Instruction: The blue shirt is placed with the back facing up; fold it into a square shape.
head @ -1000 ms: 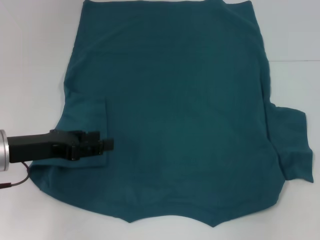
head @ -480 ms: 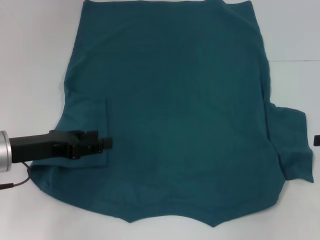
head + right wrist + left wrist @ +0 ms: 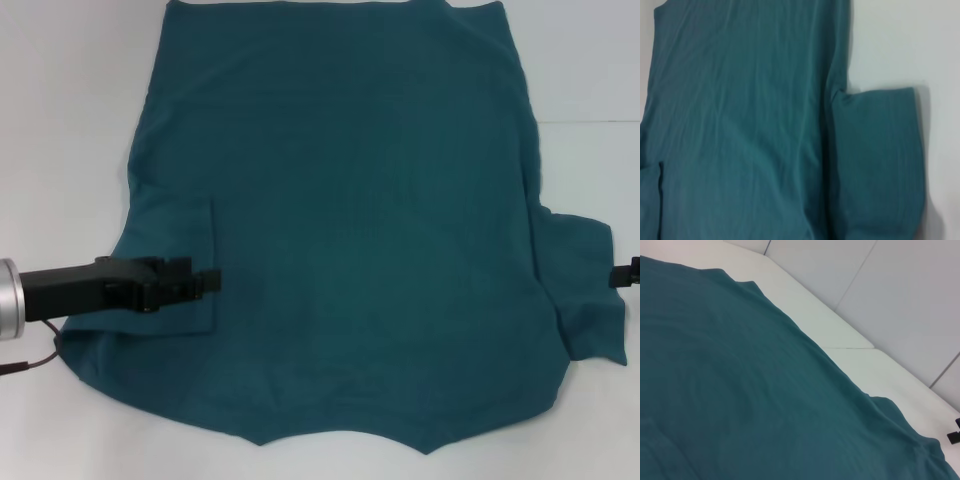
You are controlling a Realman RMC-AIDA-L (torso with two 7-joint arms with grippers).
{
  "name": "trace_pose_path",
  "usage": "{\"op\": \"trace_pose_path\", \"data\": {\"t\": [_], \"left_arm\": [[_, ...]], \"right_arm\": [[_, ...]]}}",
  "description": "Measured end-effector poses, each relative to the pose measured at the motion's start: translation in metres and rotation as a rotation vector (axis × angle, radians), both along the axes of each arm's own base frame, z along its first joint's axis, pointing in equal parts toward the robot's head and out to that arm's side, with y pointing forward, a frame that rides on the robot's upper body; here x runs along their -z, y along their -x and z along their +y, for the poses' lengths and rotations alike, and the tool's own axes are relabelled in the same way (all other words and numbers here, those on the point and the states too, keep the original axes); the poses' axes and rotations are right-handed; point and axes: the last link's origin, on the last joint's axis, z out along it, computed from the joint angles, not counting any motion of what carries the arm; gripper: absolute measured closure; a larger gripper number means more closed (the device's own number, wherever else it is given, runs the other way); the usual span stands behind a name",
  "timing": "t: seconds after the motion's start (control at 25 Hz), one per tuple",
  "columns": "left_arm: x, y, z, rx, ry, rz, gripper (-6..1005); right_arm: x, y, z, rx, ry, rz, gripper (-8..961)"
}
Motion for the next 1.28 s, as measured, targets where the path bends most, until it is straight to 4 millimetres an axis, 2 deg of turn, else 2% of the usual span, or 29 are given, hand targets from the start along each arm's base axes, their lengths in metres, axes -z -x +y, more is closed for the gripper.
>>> {"op": "trace_pose_path", "data": {"t": [1.28], "left_arm": [[0.001, 0.005, 0.004, -0.028, -0.032, 0.015, 389]], "right_arm": [[0.021, 0.001, 0.007, 0.005, -0.005, -0.010, 62]]}}
